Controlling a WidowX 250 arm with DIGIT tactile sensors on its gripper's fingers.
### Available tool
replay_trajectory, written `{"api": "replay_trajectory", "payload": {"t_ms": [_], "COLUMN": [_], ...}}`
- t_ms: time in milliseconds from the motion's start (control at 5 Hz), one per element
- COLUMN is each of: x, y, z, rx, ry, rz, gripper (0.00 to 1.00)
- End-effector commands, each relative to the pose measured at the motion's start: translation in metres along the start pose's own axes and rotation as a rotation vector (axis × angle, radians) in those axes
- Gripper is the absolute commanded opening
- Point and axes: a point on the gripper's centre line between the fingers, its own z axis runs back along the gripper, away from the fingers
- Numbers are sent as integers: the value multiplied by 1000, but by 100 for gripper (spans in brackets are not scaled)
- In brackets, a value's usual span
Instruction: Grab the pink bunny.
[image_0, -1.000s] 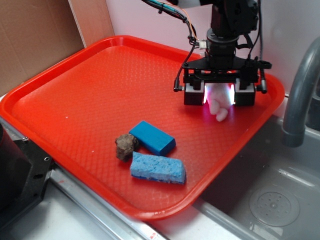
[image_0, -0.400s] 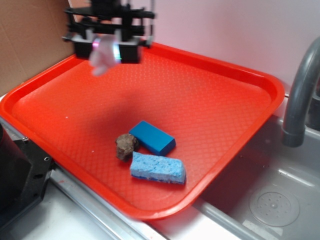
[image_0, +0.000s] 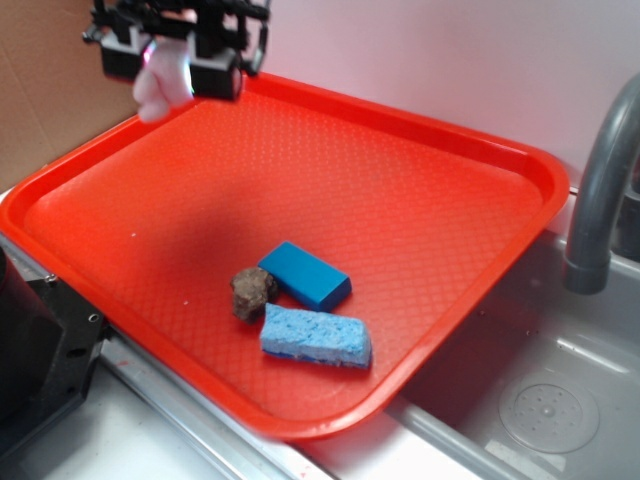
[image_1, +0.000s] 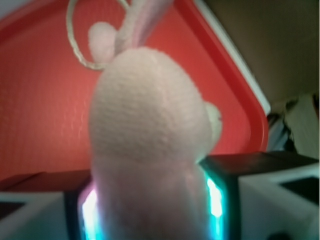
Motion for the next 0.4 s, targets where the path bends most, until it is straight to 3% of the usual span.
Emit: {"api": "replay_trajectory", "payload": {"t_ms": [0,200], "x": [49,48], "y": [27,24], "z": [19,14], "rx": [-80,-71], "ry": [-76,-57], "rz": [32,63], "gripper": [0,0]}}
